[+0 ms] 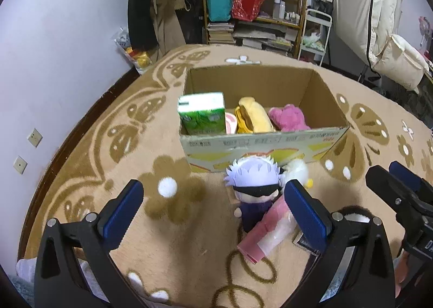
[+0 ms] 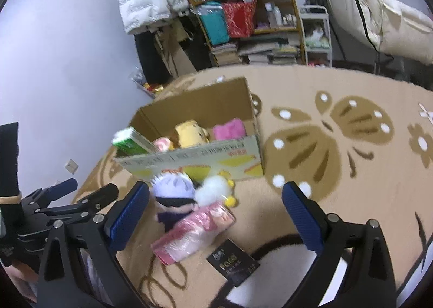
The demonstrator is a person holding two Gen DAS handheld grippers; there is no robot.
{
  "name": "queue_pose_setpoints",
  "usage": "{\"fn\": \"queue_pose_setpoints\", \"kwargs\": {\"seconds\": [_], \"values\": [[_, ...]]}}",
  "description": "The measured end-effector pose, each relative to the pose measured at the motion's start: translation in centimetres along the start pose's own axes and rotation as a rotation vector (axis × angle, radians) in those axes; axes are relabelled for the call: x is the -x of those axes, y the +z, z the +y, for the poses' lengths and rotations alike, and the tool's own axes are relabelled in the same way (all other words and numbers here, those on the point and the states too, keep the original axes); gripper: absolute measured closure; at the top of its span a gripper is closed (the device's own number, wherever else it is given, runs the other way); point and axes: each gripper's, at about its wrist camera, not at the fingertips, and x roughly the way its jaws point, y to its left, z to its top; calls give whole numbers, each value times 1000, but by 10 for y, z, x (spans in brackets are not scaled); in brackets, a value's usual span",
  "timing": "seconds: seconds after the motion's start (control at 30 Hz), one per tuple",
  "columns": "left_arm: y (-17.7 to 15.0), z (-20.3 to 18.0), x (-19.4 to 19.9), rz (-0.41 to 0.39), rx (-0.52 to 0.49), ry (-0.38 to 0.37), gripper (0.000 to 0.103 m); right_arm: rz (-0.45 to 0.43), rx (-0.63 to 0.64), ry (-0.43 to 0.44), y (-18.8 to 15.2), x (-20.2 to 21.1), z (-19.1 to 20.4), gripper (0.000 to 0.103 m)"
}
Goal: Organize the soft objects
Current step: 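Move both tools back toward the white-haired doll and black tissue pack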
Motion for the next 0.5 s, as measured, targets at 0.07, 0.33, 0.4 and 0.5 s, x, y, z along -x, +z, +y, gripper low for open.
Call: {"fn": "queue_pose_setpoints", "kwargs": {"seconds": [0.07, 0.33, 0.4, 0.5], "values": [[-3, -2, -5, 14, -1, -4, 0, 28, 5, -12, -5, -7, -2, 7], [-15, -13, -30, 100, -32, -35, 0, 151, 8, -50, -20, -29, -8, 19], [-17, -17, -36, 123, -44, -47, 0, 186, 10, -62, -25, -36, -9, 23], [-22, -24, -51, 173, -55, -66, 1, 228, 3, -69, -31, -43, -11, 25]]}}
